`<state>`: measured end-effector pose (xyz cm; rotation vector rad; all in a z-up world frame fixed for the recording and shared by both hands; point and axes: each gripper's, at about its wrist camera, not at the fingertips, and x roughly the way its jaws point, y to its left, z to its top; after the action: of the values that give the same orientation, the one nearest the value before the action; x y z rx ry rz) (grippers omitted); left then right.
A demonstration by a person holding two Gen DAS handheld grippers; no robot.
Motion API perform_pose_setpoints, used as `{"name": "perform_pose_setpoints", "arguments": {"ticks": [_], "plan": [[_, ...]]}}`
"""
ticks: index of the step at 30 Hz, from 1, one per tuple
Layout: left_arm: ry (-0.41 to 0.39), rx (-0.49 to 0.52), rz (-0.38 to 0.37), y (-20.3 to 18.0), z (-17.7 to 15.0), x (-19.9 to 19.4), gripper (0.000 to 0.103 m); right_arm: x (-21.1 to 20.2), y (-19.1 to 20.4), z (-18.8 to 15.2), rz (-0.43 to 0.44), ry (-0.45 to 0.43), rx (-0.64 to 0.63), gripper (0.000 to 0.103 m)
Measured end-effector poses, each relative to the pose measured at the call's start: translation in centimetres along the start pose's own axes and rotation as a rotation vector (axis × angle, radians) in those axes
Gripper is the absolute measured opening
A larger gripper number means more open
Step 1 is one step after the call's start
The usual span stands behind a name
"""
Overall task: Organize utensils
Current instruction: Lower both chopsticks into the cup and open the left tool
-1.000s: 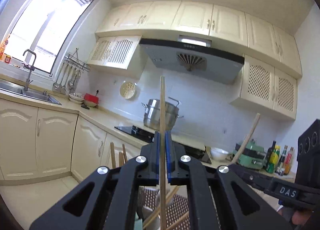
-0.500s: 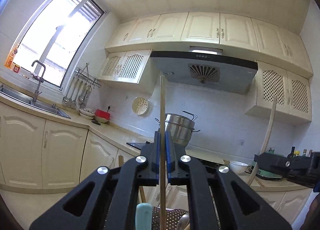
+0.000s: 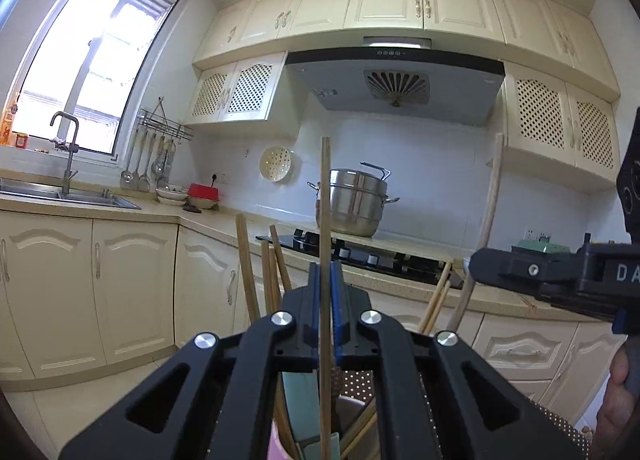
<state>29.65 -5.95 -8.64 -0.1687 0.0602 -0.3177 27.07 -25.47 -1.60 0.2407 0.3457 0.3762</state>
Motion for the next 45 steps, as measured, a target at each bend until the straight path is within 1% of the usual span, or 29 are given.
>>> {"name": "perform_pose_setpoints", "arguments": {"ticks": [2,7,10,14,18,19,20,22,24,26,28,30,32,33,38,43,45], "plan": [[0.026,0.016,0.0,0.1,-0.4,-0.5,0.005,0.0,0.3,-0.1,-0.004,0.005,-0.006,0.006],[0.092,0.008,-0.002,0.7,-1.2,-1.4,0.005,-0.1,0.9,-0.4,-0.015,0.018,-0.018,0.006],[0.128,0.021,-0.001,0.7,-1.8,-1.6,0.006,0.0,1.1,-0.6,-0.023,0.027,-0.021,0.006],[0.126,0.039,-0.008,0.4,-1.7,-2.6,0.006,0.1,1.7,-1.1,-0.046,0.037,-0.045,0.006],[0.133,0.029,-0.007,0.4,-1.5,-3.2,0.007,0.4,2.2,-1.6,-0.062,0.049,-0.058,0.006],[0.136,0.023,-0.01,0.6,-1.3,-3.4,0.01,0.4,2.3,-1.8,-0.064,0.053,-0.059,0.006],[0.142,0.018,-0.017,0.6,-1.3,-3.6,0.023,0.4,2.4,-1.8,-0.066,0.057,-0.061,0.006],[0.135,0.009,-0.007,0.7,-1.0,-4.1,0.037,0.5,2.5,-2.0,-0.071,0.064,-0.066,0.006],[0.126,0.009,-0.01,0.9,-0.8,-4.8,0.041,0.5,2.7,-2.2,-0.075,0.069,-0.067,0.006],[0.128,0.018,0.011,0.9,-0.5,-5.4,0.055,0.5,2.8,-2.4,-0.08,0.073,-0.069,0.006],[0.12,0.03,0.037,0.9,-0.3,-6.2,0.061,0.5,3.0,-2.5,-0.084,0.076,-0.07,0.006],[0.114,0.04,0.071,1.0,-0.1,-7.0,0.063,0.6,3.2,-2.8,-0.087,0.083,-0.071,0.006],[0.125,0.066,0.125,1.0,0.2,-7.5,0.07,0.8,3.4,-3.0,-0.089,0.093,-0.074,0.006],[0.13,0.08,0.153,1.0,0.3,-7.8,0.07,0.9,3.5,-3.2,-0.089,0.098,-0.077,0.006],[0.167,0.118,0.232,1.5,0.6,-8.5,0.071,1.3,4.1,-4.0,-0.097,0.119,-0.092,0.006],[0.202,0.115,0.264,2.2,0.9,-8.9,0.071,1.9,4.4,-4.8,-0.112,0.145,-0.11,0.006],[0.209,0.116,0.27,2.4,1.0,-9.1,0.071,1.9,4.3,-4.9,-0.114,0.142,-0.113,0.006]]}}
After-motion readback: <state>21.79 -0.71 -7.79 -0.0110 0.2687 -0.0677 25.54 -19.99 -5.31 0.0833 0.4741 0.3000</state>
